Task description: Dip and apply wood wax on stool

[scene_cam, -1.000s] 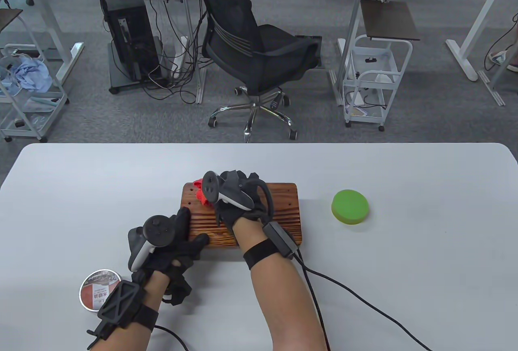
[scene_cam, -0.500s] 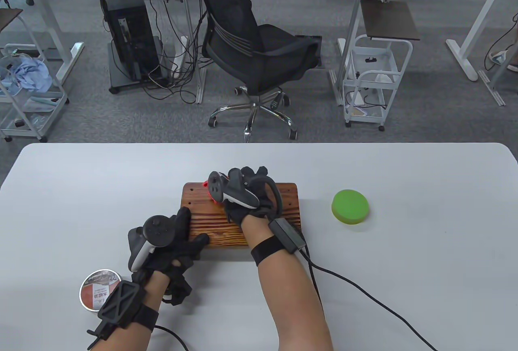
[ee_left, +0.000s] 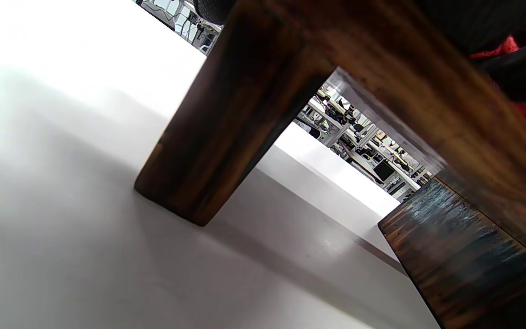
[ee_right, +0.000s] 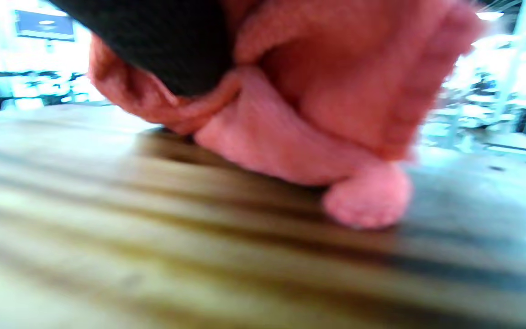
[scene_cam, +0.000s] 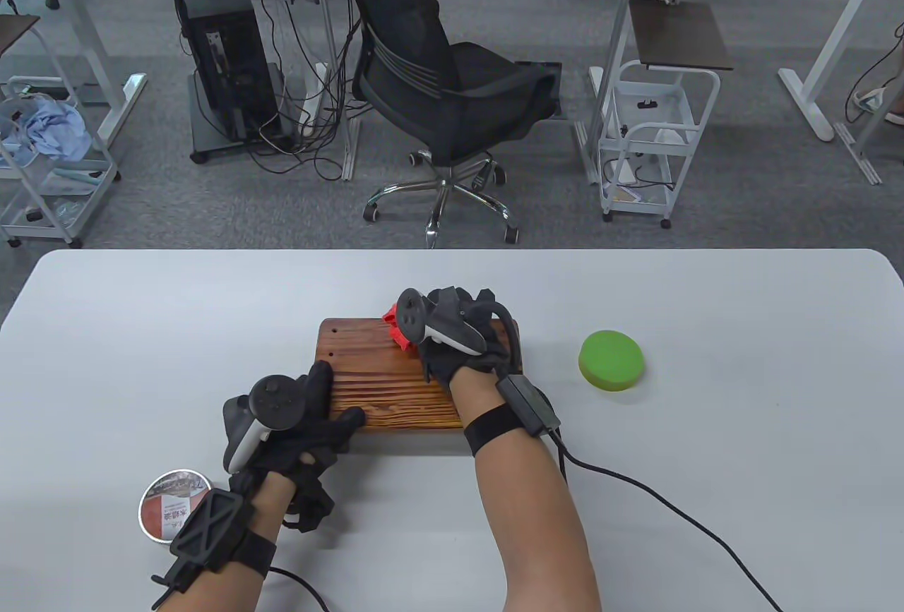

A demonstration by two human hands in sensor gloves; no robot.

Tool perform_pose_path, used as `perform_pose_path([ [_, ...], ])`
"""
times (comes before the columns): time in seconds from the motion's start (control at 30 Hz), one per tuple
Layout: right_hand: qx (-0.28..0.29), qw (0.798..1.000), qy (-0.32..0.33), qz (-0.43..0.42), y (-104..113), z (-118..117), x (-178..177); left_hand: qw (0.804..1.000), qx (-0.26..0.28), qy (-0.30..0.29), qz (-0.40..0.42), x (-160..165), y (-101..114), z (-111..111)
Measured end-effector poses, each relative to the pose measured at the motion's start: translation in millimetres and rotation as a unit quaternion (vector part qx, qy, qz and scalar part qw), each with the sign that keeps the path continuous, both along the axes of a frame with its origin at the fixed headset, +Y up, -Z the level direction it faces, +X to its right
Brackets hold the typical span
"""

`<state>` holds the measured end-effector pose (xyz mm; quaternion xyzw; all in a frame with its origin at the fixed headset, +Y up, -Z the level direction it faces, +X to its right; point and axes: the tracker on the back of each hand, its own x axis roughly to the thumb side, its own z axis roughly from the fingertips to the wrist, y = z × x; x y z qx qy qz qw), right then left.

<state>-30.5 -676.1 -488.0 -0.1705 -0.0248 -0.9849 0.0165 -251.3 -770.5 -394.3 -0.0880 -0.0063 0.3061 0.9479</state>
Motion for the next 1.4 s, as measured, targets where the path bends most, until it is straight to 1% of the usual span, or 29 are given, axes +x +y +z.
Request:
perform_pose_path([
  [0.07,-0.027,0.998,0.062,-0.01,3.4,7.2,-3.3,1.0,0.001,0.001,0.001,-0.1,-0.2,-0.1],
  [0.1,-0.052,0.995,0.087,-0.024,4.6,8.8,-2.7,1.0,0.0,0.0,0.001,0.0,0.0,-0.1],
  [0.13,-0.065,0.993,0.09,-0.034,4.8,9.6,-1.4,1.0,0.0,0.0,0.0,0.1,0.1,0.0],
  [0.17,-0.049,0.996,0.075,-0.018,5.1,10.1,1.4,1.0,0.0,0.0,0.0,0.1,0.1,0.0],
  [0.2,-0.017,0.998,0.054,0.006,6.1,8.2,5.3,1.0,0.001,0.0,0.0,0.0,0.0,-0.1],
  [0.23,-0.005,0.999,0.037,0.013,6.0,5.9,8.7,1.0,0.0,0.0,0.0,0.0,0.0,-0.1],
  [0.3,0.016,0.999,-0.024,0.031,3.5,-1.6,18.4,1.0,0.001,0.001,0.0,0.1,-0.1,0.1],
  [0.37,0.021,0.998,-0.052,0.031,2.2,-5.0,23.1,1.0,0.001,0.001,0.0,0.1,0.0,0.1],
  [0.43,0.011,0.999,-0.033,0.028,1.4,-1.2,19.0,1.0,0.001,0.001,-0.001,-0.1,0.0,0.2],
  [0.53,-0.029,0.999,0.041,0.003,4.6,7.7,15.0,1.0,0.001,0.001,-0.001,0.0,0.1,0.1],
  [0.57,-0.05,0.997,0.062,-0.009,5.9,9.0,17.3,1.0,0.0,0.001,-0.001,-0.1,0.1,0.0],
  [0.6,-0.055,0.997,0.061,-0.011,5.9,9.6,19.4,1.0,0.0,0.001,-0.001,-0.1,0.1,0.1],
  [0.67,-0.021,0.999,0.028,0.011,7.6,6.9,28.8,1.0,0.001,0.002,0.0,-0.1,0.1,0.3],
  [0.7,-0.011,1.0,0.003,0.011,7.1,2.7,34.2,1.0,0.001,0.002,-0.001,0.0,0.1,0.3],
  [0.8,0.017,0.997,-0.066,0.044,4.6,-6.5,47.9,1.0,0.001,0.002,-0.003,-0.3,0.3,0.1],
  [0.83,0.011,0.997,-0.068,0.035,4.1,-6.2,48.6,1.0,0.001,0.002,-0.003,-0.3,0.3,0.2],
  [0.87,0.0,0.998,-0.053,0.023,3.5,-4.3,46.7,1.0,0.002,0.002,-0.003,-0.2,0.3,0.3],
  [1.0,-0.043,0.998,0.039,0.008,7.5,9.5,39.3,1.0,0.001,0.001,-0.003,-0.2,0.4,0.1],
  [1.03,-0.049,0.998,0.046,0.003,7.9,11.5,39.9,1.0,0.001,0.001,-0.003,-0.2,0.4,0.1],
  [1.13,-0.015,0.999,0.007,0.033,9.7,9.2,47.7,1.0,0.001,0.001,-0.003,-0.2,0.6,0.1],
  [1.23,0.012,0.997,-0.055,0.06,7.3,0.8,57.8,1.0,0.001,0.001,-0.004,-0.3,0.6,0.1],
  [1.3,0.011,0.994,-0.087,0.059,6.5,-1.7,61.0,1.0,0.001,0.001,-0.004,-0.3,0.5,0.2],
  [1.33,0.002,0.994,-0.096,0.059,6.7,-0.8,59.1,1.0,0.001,0.001,-0.004,-0.2,0.6,0.3],
  [1.37,-0.008,0.994,-0.087,0.063,7.0,1.9,54.6,1.0,0.002,0.001,-0.005,-0.3,0.6,0.2],
  [1.4,-0.008,0.996,-0.055,0.067,7.5,6.3,48.8,1.0,0.002,0.0,-0.005,-0.6,0.5,0.1],
])
